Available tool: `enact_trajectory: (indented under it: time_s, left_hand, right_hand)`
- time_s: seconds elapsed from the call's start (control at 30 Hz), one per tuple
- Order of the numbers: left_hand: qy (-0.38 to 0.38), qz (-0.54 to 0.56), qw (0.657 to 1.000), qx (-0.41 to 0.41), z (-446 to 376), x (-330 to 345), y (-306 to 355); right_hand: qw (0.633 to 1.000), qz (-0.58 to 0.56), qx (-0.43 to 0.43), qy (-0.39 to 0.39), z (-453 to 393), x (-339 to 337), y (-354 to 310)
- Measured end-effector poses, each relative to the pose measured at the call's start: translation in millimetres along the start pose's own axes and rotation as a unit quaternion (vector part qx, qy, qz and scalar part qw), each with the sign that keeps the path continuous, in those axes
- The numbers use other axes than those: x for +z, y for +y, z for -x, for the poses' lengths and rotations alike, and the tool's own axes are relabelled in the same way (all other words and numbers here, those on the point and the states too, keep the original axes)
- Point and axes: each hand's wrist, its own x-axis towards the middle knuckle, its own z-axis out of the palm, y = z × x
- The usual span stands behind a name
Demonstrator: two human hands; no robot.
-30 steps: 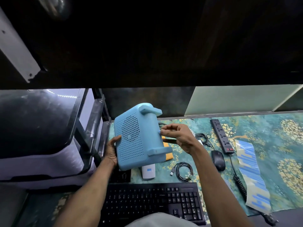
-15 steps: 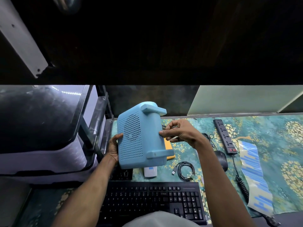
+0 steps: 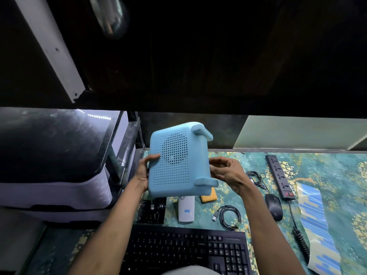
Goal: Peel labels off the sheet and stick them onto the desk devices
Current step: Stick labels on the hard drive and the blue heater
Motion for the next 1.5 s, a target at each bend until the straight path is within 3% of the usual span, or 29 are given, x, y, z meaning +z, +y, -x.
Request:
enact_trajectory:
  time_s: [0.13, 0.23, 0.27, 0.33, 0.4, 0.43, 0.57, 0.73, 0.87, 1.17, 1.5]
  left_hand:
    - [0.043, -0.143, 0.988, 0.044, 3.9, 42.1, 38.9]
    - [0.166, -0.326, 0.921, 0.134, -3.4, 69.7, 65.8]
    - [0.205, -0.405, 0.875, 0.171, -7.2, 79.4, 74.3]
    - [0.246, -0.599, 0.735, 0.200, -10.3, 102.9, 88.7]
    - [0.248, -0.747, 0.596, 0.159, -11.8, 124.9, 97.3]
    - [0.235, -0.780, 0.565, 0.130, -15.0, 130.2, 99.9]
    - [0.184, -0.808, 0.557, 0.063, -27.6, 128.8, 105.1]
    - [0.130, -0.875, 0.461, 0.066, -31.7, 131.9, 93.1]
    - [0.128, -0.890, 0.438, 0.021, -38.2, 126.5, 85.1]
    - [0.127, -0.888, 0.442, 0.024, -55.6, 122.2, 79.7]
    - [0.157, -0.893, 0.415, 0.076, -60.9, 99.0, 67.8]
  right_hand:
    - [0.997, -0.024, -0.015, 0.065, -8.8, 11.5, 10.7]
    - [0.997, -0.072, 0.018, 0.036, -11.5, 24.7, 24.5]
    - [0.996, -0.073, 0.035, 0.025, -11.8, 28.2, 27.6]
    - [0.996, -0.060, 0.061, 0.012, -14.0, 33.2, 34.2]
    - [0.996, -0.056, 0.075, 0.012, -18.0, 34.9, 41.5]
    - [0.995, -0.063, 0.082, 0.020, -20.0, 34.3, 45.3]
    - [0.992, -0.050, 0.105, 0.044, -20.0, 26.9, 57.7]
    - [0.990, -0.013, 0.124, 0.072, -15.9, 20.0, 70.3]
    - [0.990, -0.008, 0.114, 0.087, -15.2, 17.2, 69.2]
    - [0.989, -0.015, 0.105, 0.106, -16.8, 17.8, 70.2]
    - [0.986, -0.018, 0.098, 0.131, -19.5, 19.3, 74.9]
